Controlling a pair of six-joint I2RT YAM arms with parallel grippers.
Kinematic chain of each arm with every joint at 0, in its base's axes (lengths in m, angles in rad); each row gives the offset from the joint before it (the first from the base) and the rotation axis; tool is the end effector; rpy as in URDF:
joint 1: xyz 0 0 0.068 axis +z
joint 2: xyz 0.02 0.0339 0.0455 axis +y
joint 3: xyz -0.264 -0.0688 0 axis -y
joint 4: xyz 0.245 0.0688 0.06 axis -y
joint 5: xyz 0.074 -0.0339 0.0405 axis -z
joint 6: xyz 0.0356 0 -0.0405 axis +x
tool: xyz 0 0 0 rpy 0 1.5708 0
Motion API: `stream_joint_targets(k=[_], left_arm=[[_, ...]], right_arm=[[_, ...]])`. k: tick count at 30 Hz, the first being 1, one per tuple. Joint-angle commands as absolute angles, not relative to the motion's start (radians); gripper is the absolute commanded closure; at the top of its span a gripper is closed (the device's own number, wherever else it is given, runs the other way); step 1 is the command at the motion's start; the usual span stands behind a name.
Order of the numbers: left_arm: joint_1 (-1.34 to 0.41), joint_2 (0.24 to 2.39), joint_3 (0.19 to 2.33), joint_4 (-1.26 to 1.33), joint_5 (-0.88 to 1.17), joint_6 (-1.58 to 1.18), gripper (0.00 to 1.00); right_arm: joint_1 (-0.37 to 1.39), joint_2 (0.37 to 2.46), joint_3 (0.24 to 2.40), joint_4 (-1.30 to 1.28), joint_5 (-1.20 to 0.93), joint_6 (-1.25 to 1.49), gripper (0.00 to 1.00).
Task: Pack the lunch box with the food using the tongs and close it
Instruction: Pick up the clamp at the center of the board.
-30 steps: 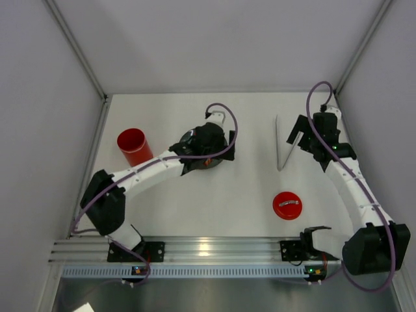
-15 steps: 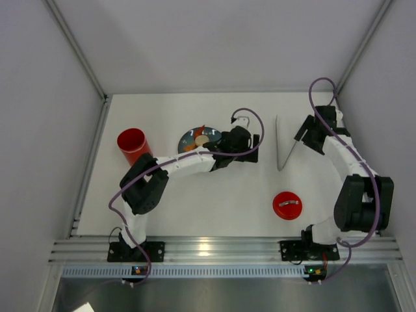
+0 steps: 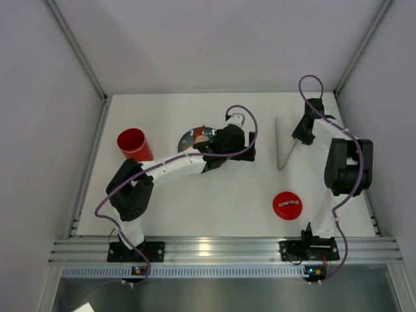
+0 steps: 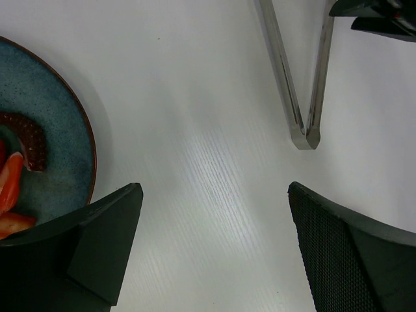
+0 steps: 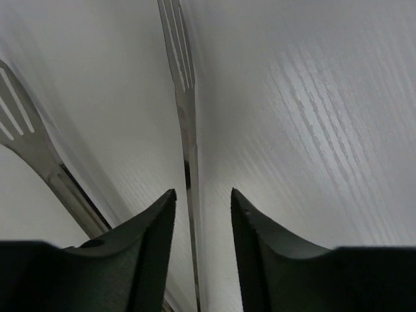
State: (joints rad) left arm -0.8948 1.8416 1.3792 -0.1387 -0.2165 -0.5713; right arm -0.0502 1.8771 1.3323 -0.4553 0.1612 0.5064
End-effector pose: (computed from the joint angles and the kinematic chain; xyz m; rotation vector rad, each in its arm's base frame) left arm 0.2727 -0.3278 0.2508 0.2317 2.2081 -0.6023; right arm 0.3984 -0.0257 0.1977 0.7588 2.4359 -0.0315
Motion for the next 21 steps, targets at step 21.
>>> stream_joint_targets(k=[21], left_arm=[[-0.894, 1.494, 1.226, -0.15, -0.123, -0.534, 0.01]], right_arm=[[-0.008, 1.674, 1.299, -0.374, -0.146, 0.512, 1.0]])
